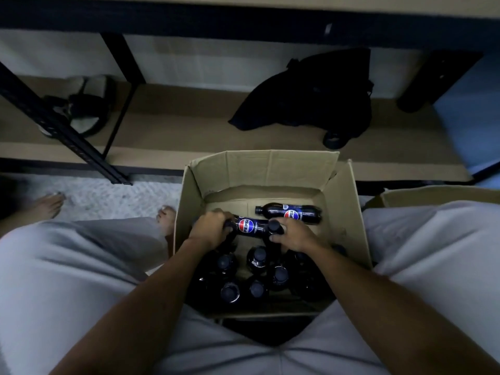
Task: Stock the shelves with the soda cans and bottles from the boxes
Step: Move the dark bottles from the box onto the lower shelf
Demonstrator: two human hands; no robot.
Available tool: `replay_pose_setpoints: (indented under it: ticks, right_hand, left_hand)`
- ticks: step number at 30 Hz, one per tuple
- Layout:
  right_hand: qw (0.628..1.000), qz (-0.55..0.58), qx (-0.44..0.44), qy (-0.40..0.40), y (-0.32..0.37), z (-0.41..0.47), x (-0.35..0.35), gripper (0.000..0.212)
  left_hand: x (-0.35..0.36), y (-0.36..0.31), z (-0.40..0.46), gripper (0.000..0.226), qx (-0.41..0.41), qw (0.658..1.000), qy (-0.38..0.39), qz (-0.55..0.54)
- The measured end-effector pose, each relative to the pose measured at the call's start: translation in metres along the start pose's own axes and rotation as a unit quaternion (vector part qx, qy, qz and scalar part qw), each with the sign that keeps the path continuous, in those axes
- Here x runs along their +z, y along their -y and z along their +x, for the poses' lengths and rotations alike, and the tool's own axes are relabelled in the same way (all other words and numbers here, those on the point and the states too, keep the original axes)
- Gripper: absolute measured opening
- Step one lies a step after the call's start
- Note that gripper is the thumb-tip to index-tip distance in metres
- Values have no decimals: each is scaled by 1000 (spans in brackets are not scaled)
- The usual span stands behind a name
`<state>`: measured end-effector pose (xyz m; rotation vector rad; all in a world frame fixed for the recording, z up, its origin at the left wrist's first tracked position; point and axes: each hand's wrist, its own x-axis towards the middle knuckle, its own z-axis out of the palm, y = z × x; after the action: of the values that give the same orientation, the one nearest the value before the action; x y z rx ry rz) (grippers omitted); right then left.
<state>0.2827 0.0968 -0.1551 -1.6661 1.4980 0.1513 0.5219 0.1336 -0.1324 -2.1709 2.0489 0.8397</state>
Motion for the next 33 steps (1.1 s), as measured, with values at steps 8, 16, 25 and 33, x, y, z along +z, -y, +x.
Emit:
replay_pose_setpoints:
  ticks: [8, 16, 25, 33]
  right_hand:
    - [991, 119, -17, -59, -3, 16, 13, 56]
    - [973, 207, -43, -90, 2, 31, 18, 40]
    - [972, 180, -52, -139, 16, 29, -7, 37]
    - [956, 179, -116, -202, 54, 6, -77, 29]
  left_hand:
    - [12, -11, 31, 34, -73, 981, -57, -171]
    - [32, -25, 35, 26, -51, 968, -38, -244]
    - [-11, -37, 34, 19, -59, 960, -99, -254]
    - [-77, -61, 28, 18, 52, 938, -165, -300]
